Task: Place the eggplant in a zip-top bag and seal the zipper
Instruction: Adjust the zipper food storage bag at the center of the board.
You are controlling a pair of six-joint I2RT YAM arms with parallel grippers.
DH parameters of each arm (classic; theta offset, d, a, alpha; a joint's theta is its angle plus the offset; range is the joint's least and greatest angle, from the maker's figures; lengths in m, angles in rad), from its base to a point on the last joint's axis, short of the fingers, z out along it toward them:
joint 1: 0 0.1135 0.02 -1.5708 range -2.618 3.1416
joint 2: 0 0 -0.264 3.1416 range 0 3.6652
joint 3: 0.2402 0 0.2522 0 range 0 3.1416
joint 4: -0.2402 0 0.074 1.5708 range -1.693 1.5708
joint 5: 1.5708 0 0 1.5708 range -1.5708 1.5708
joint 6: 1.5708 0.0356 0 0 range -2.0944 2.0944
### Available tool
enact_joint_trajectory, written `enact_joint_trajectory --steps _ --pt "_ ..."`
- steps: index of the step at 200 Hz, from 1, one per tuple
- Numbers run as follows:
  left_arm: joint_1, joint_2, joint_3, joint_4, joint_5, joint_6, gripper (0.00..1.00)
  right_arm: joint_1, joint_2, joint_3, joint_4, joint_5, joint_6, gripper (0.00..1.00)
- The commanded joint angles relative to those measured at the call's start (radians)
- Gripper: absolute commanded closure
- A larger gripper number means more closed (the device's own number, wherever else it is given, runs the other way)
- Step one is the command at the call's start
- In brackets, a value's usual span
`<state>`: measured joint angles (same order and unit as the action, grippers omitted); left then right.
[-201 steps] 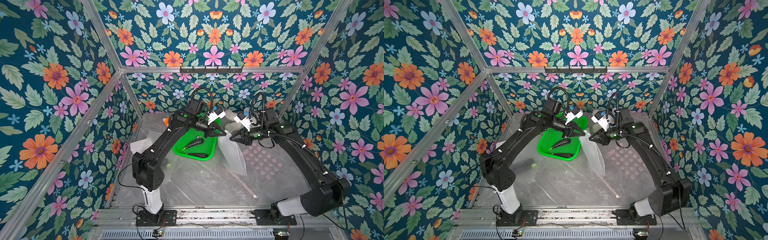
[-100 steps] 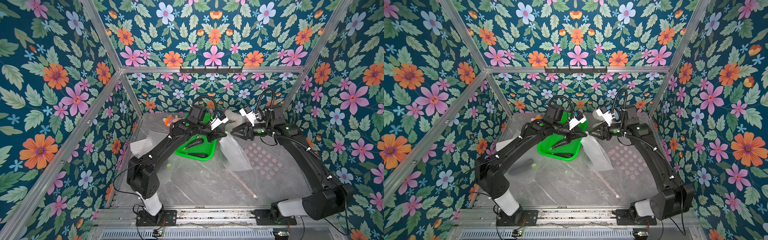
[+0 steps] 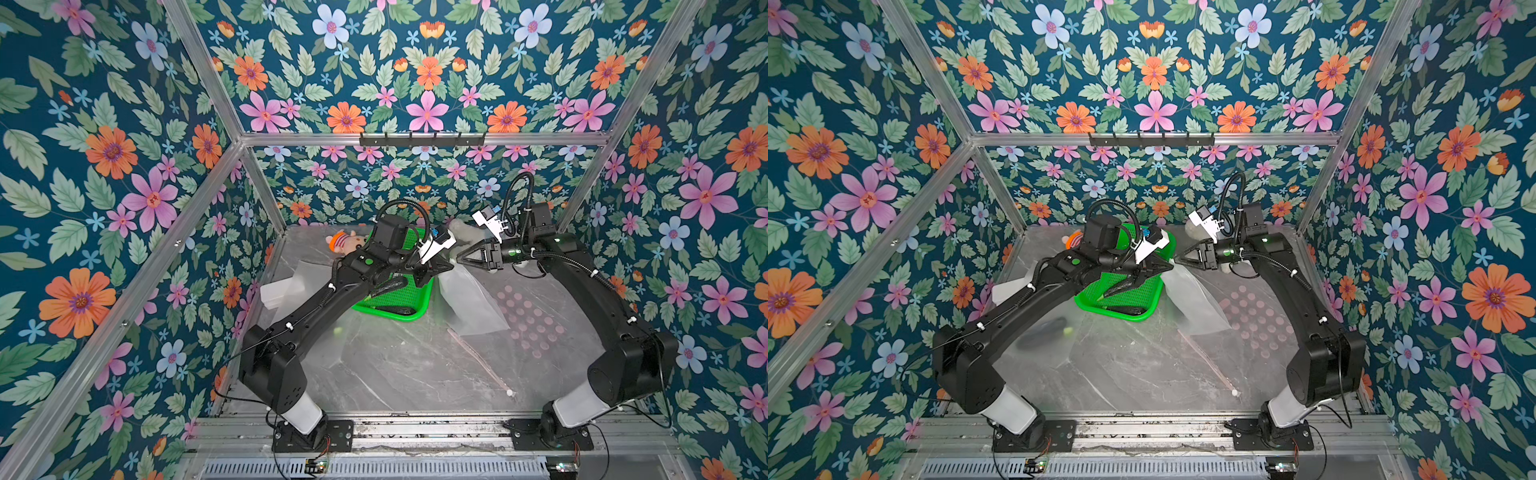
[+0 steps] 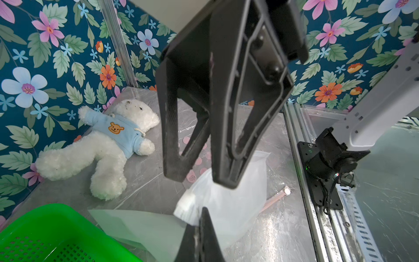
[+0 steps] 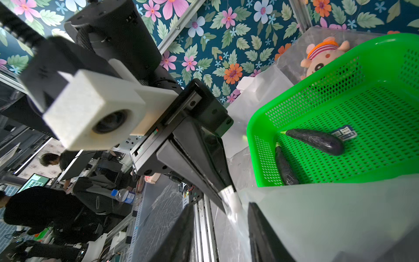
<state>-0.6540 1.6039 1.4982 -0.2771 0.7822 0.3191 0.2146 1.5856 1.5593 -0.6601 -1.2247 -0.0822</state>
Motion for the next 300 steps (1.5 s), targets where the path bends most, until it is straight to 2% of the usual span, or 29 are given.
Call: enact_joint_trajectory --steps 1,39,115,134,156,192,202,220,237,255,275,290,300 --pt "0.001 -0.007 0.000 0.047 -0.018 0.012 1.00 0.007 0.007 0.007 -0.064 -0.043 -0.065 0.59" --pt "0.001 -0.022 -0.017 0.120 -0.103 -0.014 1.00 0.006 0.014 0.012 -0.112 0.007 -0.112 0.53" --pt "0.001 -0.040 -0.010 0.198 -0.194 -0.068 1.00 0.003 -0.031 -0.017 -0.131 0.150 -0.136 0.42" --pt "0.001 -0.047 -0.007 0.222 -0.224 -0.091 1.00 0.003 -0.044 -0.023 -0.140 0.189 -0.140 0.51" --pt "-0.001 -0.061 0.000 0.251 -0.265 -0.122 1.00 0.003 -0.051 -0.017 -0.159 0.289 -0.148 0.74" --pt "-0.012 -0.091 0.006 0.269 -0.308 -0.154 1.00 0.002 -0.043 0.027 -0.193 0.389 -0.176 0.95" --pt "-0.014 -0.100 0.005 0.260 -0.302 -0.156 1.00 0.002 -0.038 0.050 -0.212 0.394 -0.190 1.00" --pt "-0.017 -0.110 0.003 0.223 -0.309 -0.149 1.00 0.001 -0.033 0.091 -0.250 0.387 -0.220 1.00" --pt "-0.019 -0.116 -0.005 0.177 -0.323 -0.136 0.89 0.001 -0.030 0.128 -0.310 0.353 -0.259 1.00" --pt "-0.016 -0.115 -0.006 0.110 -0.334 -0.095 0.63 0.001 -0.035 0.142 -0.374 0.304 -0.299 1.00" --pt "-0.008 -0.111 0.009 0.028 -0.335 -0.022 0.41 0.001 -0.054 0.129 -0.442 0.267 -0.349 1.00" --pt "0.012 -0.104 0.023 -0.034 -0.303 0.035 0.31 0.001 -0.081 0.112 -0.476 0.250 -0.379 1.00" --pt "0.028 -0.096 0.039 -0.077 -0.262 0.083 0.29 0.000 -0.096 0.109 -0.503 0.240 -0.394 1.00"
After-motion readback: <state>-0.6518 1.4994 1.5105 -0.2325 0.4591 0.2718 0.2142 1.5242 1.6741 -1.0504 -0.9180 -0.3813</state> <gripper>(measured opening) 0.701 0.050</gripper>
